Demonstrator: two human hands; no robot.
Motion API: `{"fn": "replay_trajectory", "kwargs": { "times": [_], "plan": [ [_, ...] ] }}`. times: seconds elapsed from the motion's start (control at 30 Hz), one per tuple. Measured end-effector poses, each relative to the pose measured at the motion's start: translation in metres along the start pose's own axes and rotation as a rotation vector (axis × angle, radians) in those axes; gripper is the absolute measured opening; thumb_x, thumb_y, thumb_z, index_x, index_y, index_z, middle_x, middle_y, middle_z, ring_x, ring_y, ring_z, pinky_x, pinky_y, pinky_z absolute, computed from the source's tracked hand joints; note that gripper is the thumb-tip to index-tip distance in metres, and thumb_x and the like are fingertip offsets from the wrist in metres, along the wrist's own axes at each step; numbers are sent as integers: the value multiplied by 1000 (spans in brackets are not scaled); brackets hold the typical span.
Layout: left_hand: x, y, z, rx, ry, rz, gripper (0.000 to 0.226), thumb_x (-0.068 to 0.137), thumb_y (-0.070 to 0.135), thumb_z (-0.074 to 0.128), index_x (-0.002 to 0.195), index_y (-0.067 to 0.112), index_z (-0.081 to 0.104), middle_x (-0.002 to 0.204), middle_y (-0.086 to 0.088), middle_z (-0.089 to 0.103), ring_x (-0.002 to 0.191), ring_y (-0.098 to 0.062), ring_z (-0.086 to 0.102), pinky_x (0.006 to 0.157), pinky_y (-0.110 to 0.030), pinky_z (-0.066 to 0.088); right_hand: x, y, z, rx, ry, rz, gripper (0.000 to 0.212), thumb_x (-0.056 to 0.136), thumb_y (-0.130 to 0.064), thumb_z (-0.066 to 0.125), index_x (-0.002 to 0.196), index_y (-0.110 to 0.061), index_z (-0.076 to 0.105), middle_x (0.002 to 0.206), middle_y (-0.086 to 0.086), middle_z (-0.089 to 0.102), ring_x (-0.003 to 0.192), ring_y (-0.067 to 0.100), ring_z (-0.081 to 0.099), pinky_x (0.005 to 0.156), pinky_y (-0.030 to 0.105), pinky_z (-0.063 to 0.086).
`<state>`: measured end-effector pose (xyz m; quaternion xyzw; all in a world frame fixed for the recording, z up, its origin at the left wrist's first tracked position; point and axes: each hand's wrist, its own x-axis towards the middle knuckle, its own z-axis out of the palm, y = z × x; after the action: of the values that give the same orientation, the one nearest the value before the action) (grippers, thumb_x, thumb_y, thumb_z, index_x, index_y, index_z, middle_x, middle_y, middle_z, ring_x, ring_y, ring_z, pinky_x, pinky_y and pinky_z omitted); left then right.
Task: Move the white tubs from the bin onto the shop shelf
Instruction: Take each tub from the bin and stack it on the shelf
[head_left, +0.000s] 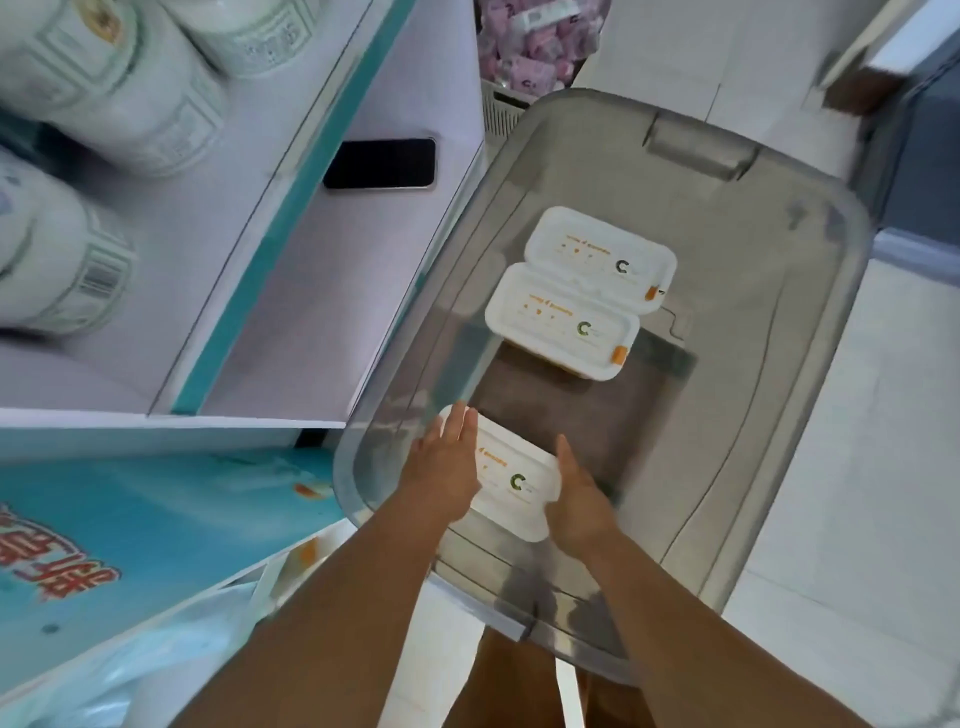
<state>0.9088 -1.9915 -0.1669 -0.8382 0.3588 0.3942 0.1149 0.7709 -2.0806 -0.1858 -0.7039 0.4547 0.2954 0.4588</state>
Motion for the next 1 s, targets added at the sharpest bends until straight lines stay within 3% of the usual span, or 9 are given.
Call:
{"fn": "replay_trajectory", "kwargs": {
  "times": [0.07, 0.13, 0.23, 0.3, 0.4, 0.53, 0.7, 0.87, 1.0],
  "plan": [
    [2, -1, 4, 0, -5, 6, 88, 92, 29, 59, 151, 18, -6, 159, -2, -12, 146, -30, 0, 118, -41, 13, 3, 1, 2, 13, 31, 28, 79, 92, -4, 49, 152, -27, 3, 149, 7, 34, 129, 26, 44, 108, 34, 34],
    [3, 0, 4, 5, -11, 5, 89, 93, 28, 58, 151, 19, -8, 159, -2, -14, 146, -31, -3, 118, -42, 11, 5, 1, 4, 65, 102, 54, 66, 91, -5, 48, 149, -25, 22, 142, 7, 45, 124, 26, 48, 103, 30, 37],
    [4, 1, 4, 8, -20, 2, 89, 93, 25, 57, 150, 19, -10, 158, -1, -16, 146, -31, -6, 117, -43, 8, 5, -2, 1, 210, 222, 93, 45, 89, -5, 44, 127, -26, 52, 121, 7, 63, 101, 25, 58, 84, 25, 43],
    [6, 2, 5, -11, -7, -4, 88, 93, 23, 57, 150, 19, -10, 158, 0, -17, 146, -31, -6, 117, -42, 9, 11, -3, -7, 217, 271, 98, 44, 86, -2, 44, 120, -25, 59, 115, 7, 66, 101, 27, 61, 84, 27, 45],
    [8, 4, 4, -60, 60, -1, 87, 93, 22, 57, 151, 20, -8, 158, 0, -16, 146, -28, -3, 117, -40, 13, 25, -4, -28, 199, 323, 67, 47, 84, 0, 43, 118, -25, 62, 115, 6, 67, 104, 27, 60, 83, 26, 44],
    [16, 14, 1, -119, 151, 11, 90, 91, 17, 59, 150, 21, -9, 157, -3, -19, 145, -27, 2, 116, -39, 22, 42, -6, -60, 252, 403, 15, 47, 85, 1, 39, 111, -26, 67, 108, 1, 68, 89, 17, 55, 74, 24, 42],
    [27, 28, -1, -243, 190, -36, 96, 89, 14, 62, 150, 24, -11, 155, -5, -22, 141, -25, 17, 108, -33, 36, 52, -3, -67, 322, 455, -2, 46, 91, -1, 38, 122, -25, 62, 115, 1, 66, 89, 14, 54, 76, 23, 45],
    [33, 30, -2, -333, 163, -143, 94, 90, 22, 62, 150, 22, -9, 156, -11, 0, 135, -27, 29, 104, -36, 40, 41, -2, -56, 393, 466, 97, 40, 90, 3, 41, 122, -17, 53, 102, 0, 60, 85, 16, 49, 70, 26, 40],
    [37, 32, 4, -386, 190, -167, 91, 88, 27, 64, 150, 22, -2, 148, -13, 16, 127, -25, 38, 101, -37, 46, 36, -5, -43, 532, 412, 118, 54, 82, 10, 42, 124, -23, 47, 107, 1, 58, 91, 19, 52, 68, 28, 44]
  ]
}}
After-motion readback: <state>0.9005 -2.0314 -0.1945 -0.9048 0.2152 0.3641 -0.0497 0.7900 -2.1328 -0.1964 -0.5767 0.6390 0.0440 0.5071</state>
